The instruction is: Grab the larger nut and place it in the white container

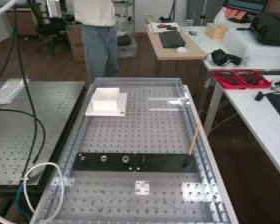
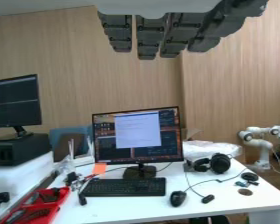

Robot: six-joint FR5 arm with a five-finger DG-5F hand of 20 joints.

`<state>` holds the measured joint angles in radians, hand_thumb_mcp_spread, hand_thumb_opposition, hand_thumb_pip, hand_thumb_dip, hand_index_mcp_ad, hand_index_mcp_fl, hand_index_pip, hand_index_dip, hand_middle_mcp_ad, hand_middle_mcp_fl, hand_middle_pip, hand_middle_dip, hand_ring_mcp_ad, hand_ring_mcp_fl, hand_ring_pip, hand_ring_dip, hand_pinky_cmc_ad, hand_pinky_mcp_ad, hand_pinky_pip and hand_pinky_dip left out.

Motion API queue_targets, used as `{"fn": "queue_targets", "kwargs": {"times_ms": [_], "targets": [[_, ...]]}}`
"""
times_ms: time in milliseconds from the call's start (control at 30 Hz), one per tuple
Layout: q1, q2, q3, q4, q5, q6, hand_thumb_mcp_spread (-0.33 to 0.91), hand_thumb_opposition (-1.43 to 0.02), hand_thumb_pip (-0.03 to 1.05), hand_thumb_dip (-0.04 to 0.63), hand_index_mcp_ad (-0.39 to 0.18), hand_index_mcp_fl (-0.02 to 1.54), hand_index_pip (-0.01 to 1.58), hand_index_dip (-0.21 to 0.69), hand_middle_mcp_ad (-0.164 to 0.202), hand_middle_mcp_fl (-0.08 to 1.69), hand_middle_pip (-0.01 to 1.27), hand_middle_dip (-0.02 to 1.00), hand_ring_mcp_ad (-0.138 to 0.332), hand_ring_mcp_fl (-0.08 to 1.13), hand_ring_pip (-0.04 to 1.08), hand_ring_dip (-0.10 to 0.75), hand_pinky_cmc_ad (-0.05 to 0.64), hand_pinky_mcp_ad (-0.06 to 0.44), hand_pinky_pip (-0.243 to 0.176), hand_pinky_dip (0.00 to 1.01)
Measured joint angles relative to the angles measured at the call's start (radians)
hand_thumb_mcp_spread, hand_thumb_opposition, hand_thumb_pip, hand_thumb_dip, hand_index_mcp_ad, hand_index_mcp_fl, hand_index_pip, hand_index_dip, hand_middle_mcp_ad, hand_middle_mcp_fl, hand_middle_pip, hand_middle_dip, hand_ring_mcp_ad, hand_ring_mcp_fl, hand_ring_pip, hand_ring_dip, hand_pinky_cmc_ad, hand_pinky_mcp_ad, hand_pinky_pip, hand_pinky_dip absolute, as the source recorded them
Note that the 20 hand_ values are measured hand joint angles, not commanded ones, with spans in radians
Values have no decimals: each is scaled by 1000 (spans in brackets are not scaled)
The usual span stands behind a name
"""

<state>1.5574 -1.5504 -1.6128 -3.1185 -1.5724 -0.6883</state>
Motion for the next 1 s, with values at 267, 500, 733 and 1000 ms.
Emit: {"fn": "queue_targets", "kwargs": {"times_ms": [267, 500, 733, 1000], "targets": [[0, 6, -13, 1, 8, 3, 182, -262, 415, 47, -52, 16, 52, -9, -44, 122, 72, 68, -24, 0, 38, 35, 16, 19, -12, 180], [-2, 13, -28, 9, 14, 5, 195, -632, 436, 51, -72, 38, 99, -9, -40, 136, 106, 176, 42, 0, 80, 96, 195, 195, -45, 454], [-4, 19, -64, 31, 31, 15, 195, -726, 482, 49, -73, 52, 115, -9, -19, 185, 122, 208, 77, 3, 101, 113, 278, 264, -72, 536], [-3, 47, -197, 130, 102, 16, 197, -785, 564, 80, -72, 56, 119, -37, -10, 190, 122, 220, 93, 14, 94, 119, 311, 276, -75, 562]]}}
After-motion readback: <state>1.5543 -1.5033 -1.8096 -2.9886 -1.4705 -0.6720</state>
